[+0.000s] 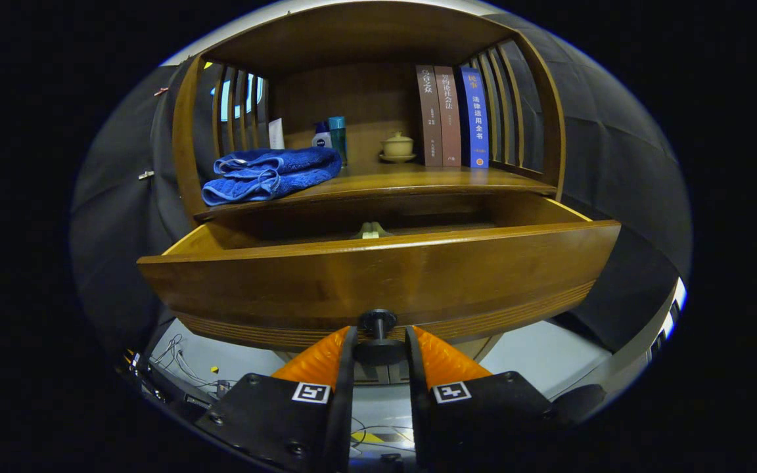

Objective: Pull open the drawer, take out the items inside it, and place them on the countertop above the cabinet.

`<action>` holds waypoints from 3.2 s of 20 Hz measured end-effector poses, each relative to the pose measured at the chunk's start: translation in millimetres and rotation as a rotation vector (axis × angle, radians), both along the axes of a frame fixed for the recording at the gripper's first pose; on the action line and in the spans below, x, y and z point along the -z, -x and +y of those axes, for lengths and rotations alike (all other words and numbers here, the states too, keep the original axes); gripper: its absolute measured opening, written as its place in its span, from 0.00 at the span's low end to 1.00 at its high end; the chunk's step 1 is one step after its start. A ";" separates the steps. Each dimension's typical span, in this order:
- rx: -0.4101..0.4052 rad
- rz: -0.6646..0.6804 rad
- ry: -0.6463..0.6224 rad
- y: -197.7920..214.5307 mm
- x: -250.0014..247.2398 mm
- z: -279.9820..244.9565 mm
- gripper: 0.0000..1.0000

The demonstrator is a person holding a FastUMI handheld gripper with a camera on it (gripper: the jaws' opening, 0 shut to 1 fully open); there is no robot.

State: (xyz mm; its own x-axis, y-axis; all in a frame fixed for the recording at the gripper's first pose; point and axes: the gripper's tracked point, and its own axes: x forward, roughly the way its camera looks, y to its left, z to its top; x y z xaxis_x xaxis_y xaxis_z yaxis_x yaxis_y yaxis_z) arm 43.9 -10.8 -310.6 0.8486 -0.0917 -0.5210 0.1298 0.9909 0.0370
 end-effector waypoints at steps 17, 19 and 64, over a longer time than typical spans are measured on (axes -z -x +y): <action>0.015 0.066 -0.026 65.0 5.5 3.8 0.43; 0.007 0.077 -0.018 69.0 2.3 4.7 0.48; -0.072 0.646 -0.023 -111.2 24.2 -3.0 0.22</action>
State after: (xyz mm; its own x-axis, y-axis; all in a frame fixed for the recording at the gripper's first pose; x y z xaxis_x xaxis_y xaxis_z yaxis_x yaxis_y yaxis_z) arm 155.1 -13.8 -334.9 0.3673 -0.0293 -0.9296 0.0666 0.9978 -0.0052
